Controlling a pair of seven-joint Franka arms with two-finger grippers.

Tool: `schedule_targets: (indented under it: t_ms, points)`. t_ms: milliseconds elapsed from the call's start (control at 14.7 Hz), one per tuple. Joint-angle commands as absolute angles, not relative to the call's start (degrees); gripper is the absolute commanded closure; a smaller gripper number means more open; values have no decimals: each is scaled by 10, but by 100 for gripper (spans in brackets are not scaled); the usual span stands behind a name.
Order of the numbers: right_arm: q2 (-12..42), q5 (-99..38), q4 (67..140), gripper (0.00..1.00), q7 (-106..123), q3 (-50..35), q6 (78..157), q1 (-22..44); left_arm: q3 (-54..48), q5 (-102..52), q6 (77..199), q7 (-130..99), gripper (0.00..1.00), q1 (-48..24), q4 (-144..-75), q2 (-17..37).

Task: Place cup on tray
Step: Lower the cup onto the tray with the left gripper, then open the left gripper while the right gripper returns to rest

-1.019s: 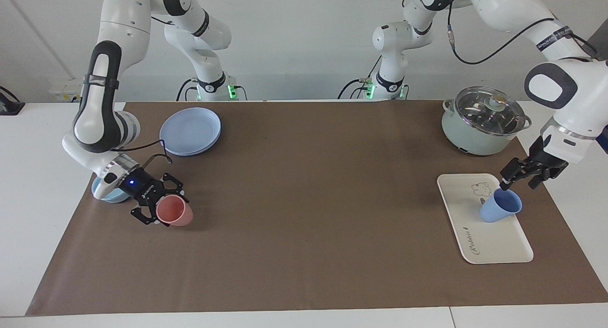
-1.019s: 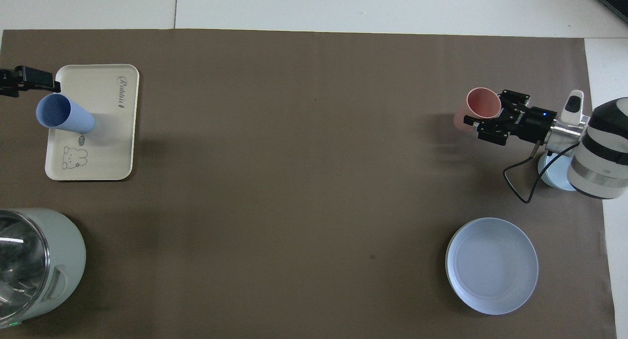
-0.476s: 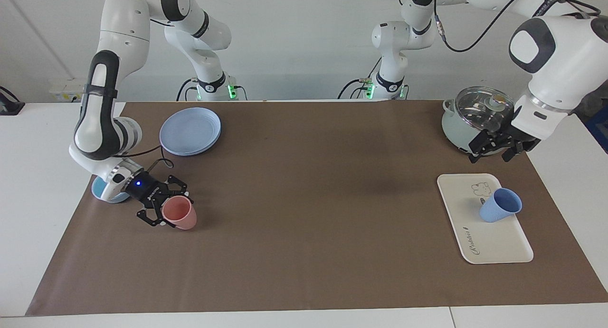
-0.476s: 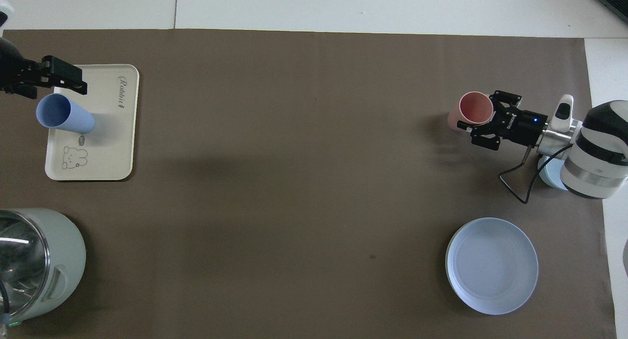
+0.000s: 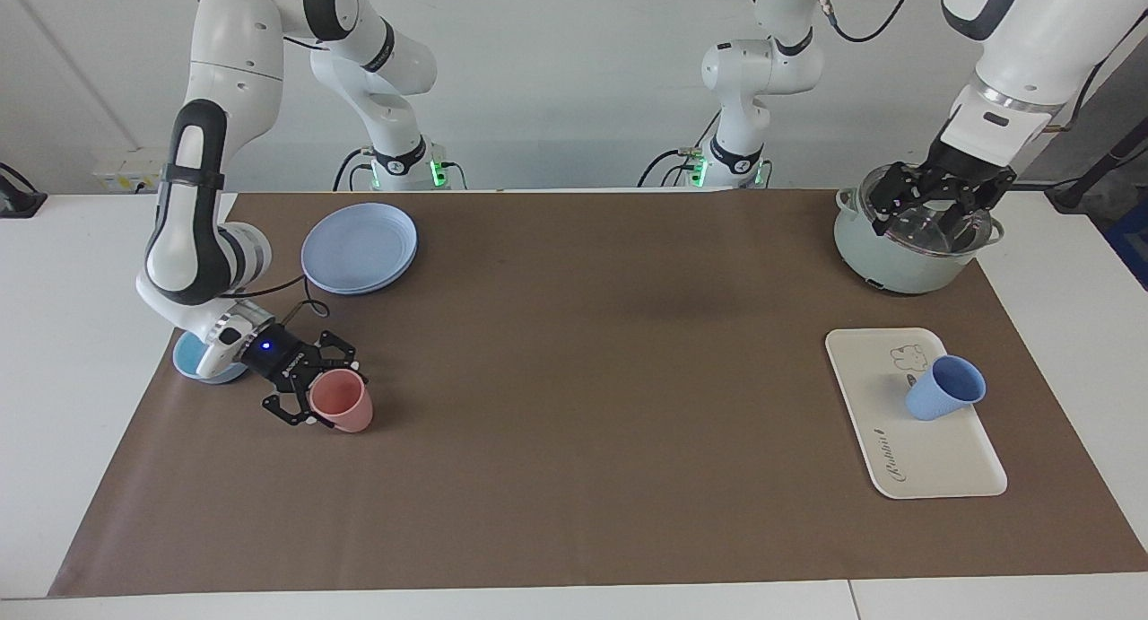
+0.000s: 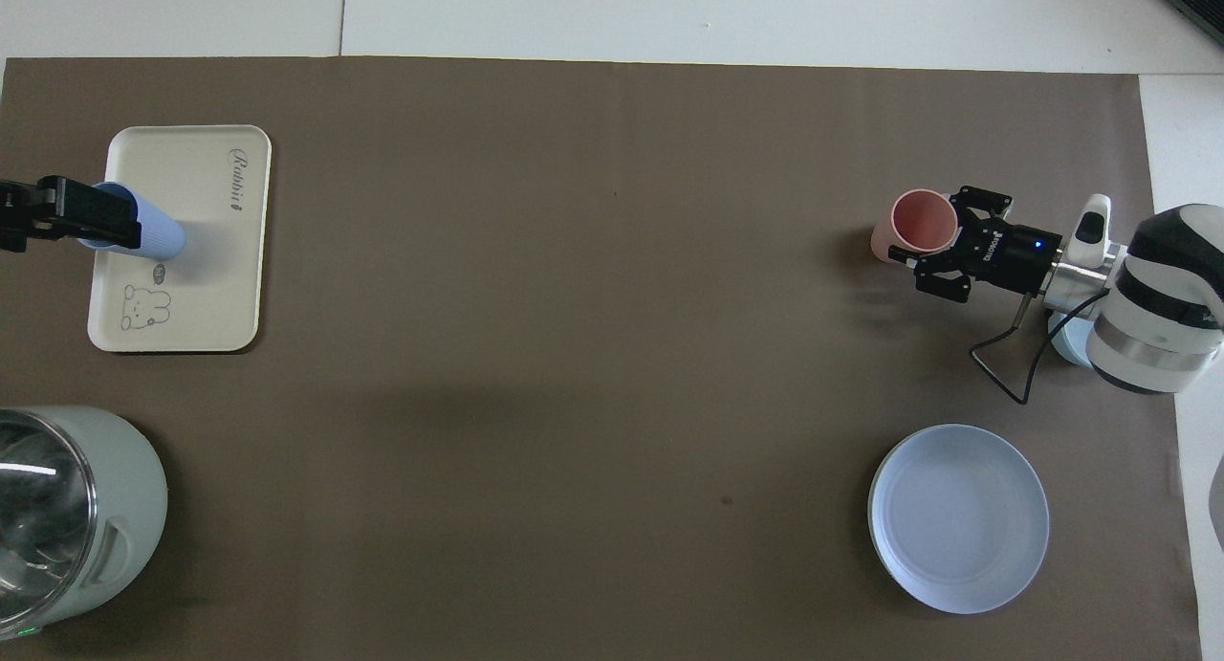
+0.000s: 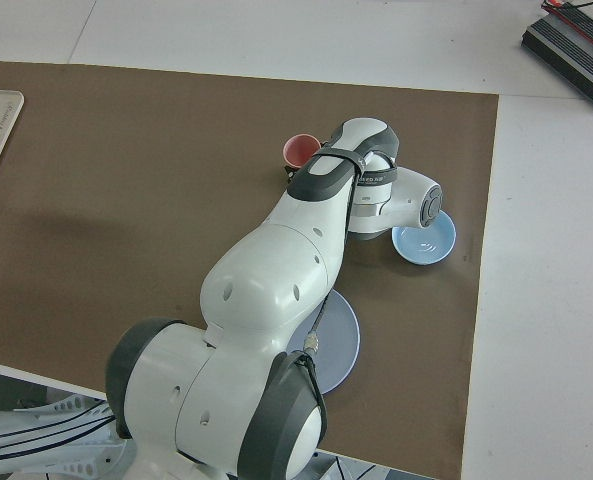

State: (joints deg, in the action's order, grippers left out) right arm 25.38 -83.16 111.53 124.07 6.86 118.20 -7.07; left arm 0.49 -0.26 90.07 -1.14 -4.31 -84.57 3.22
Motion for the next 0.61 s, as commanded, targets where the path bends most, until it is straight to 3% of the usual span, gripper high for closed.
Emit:
schedule_targets:
  t_ms: [0, 68, 136, 544]
  points:
    - [250, -849, 1127, 40, 1261, 64, 1187, -76, -8, 22, 919, -36, 1, -47, -867, 20]
    - [250, -849, 1128, 11, 1261, 64, 1187, -77, -8, 20, 932, -36, 1, -47, -867, 20]
    - [249, -849, 1128, 0, 1261, 64, 1185, -78, -8, 19, 939, -33, 1, -45, -867, 19]
    - [243, -849, 1124, 0, 1254, 64, 1173, -78, -7, 15, 942, -23, 0, -32, -867, 24]
